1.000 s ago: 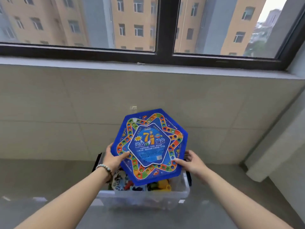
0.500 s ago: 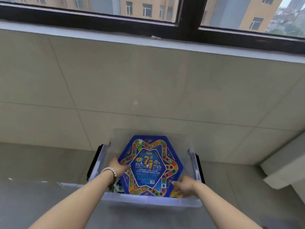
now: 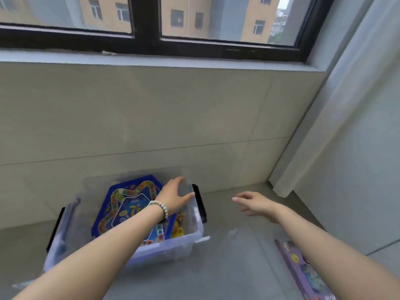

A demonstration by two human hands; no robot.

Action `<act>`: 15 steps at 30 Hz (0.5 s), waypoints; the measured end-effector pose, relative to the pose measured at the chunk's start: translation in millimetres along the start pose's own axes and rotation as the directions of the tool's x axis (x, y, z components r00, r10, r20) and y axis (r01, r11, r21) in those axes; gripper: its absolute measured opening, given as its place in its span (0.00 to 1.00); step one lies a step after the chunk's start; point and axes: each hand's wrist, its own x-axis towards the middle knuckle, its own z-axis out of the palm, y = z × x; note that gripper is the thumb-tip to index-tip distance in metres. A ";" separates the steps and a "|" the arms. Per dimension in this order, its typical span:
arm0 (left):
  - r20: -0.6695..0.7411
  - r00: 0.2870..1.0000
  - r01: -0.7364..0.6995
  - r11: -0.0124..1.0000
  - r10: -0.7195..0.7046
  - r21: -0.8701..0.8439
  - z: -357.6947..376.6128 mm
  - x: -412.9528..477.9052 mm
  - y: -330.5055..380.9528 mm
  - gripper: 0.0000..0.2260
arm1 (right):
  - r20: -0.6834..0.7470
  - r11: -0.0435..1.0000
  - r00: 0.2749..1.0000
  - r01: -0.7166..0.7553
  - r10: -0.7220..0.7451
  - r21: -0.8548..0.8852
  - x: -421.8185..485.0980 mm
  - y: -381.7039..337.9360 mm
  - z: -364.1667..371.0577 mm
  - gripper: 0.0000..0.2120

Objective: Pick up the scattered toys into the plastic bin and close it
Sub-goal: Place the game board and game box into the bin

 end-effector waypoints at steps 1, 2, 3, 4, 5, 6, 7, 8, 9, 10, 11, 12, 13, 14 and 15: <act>0.026 0.998 -0.056 0.998 0.056 0.019 13.9 4.9 19.6 0.29 | -0.042 0.999 0.999 -0.025 0.023 -0.031 -11.5 19.2 -22.7 0.18; 0.053 0.993 -0.105 0.994 0.104 0.024 29.9 10.5 38.4 0.28 | -0.080 0.995 0.995 -0.064 0.057 -0.081 -23.9 42.9 -43.8 0.20; 0.083 0.987 -0.137 0.990 0.135 0.016 48.1 16.8 55.6 0.27 | -0.105 0.983 0.990 -0.112 0.098 -0.144 -36.7 70.5 -61.8 0.24; 0.120 0.981 -0.153 0.988 0.151 0.004 68.7 23.3 71.0 0.26 | -0.126 0.968 0.982 -0.166 0.144 -0.187 -52.6 98.3 -78.0 0.30; 0.165 0.974 -0.160 0.987 0.157 0.000 92.1 30.1 84.2 0.26 | -0.145 0.960 0.969 -0.223 0.199 -0.169 -66.3 130.2 -91.7 0.35; 0.215 0.964 -0.162 0.987 0.157 0.005 116.4 35.1 95.9 0.27 | -0.181 0.956 0.953 -0.268 0.244 -0.118 -82.2 159.3 -101.7 0.38; 0.263 0.954 -0.154 0.988 0.144 0.016 141.8 39.7 105.6 0.28 | -0.206 0.958 0.939 -0.287 0.276 -0.022 -96.0 187.0 -110.2 0.36; 0.302 0.946 -0.133 0.991 0.119 0.025 168.1 43.9 112.9 0.29 | -0.218 0.945 0.921 -0.304 0.323 0.118 -110.7 210.8 -115.5 0.33; 0.332 0.939 -0.103 0.994 0.086 0.032 193.8 46.8 118.1 0.31 | -0.219 0.914 0.900 -0.324 0.378 0.244 -122.7 233.5 -118.2 0.32; 0.362 0.931 -0.069 0.997 0.049 0.043 217.7 48.9 121.6 0.32 | -0.214 0.873 0.876 -0.347 0.432 0.344 -132.4 252.5 -119.9 0.34; 0.391 0.920 -0.045 0.997 0.019 0.059 241.0 51.2 123.6 0.33 | -0.208 0.838 0.853 -0.372 0.478 0.400 -135.8 278.1 -121.3 0.41; 0.421 0.907 -0.029 0.997 -0.007 0.078 263.1 53.4 125.6 0.34 | -0.249 0.814 0.815 -0.391 0.523 0.430 -136.6 298.8 -120.0 0.49; 0.447 0.894 -0.018 0.995 -0.026 0.094 284.0 56.2 126.0 0.35 | -0.286 0.794 0.777 -0.408 0.561 0.450 -134.6 319.9 -117.5 0.51; 0.467 0.883 -0.009 0.994 -0.041 0.105 302.4 58.6 126.5 0.35 | -0.323 0.763 0.729 -0.408 0.603 0.502 -132.1 335.1 -115.0 0.48; 0.479 0.876 -0.006 0.994 -0.049 0.111 319.6 61.5 127.2 0.35 | -0.340 0.723 0.676 -0.424 0.654 0.545 -126.5 353.2 -113.6 0.47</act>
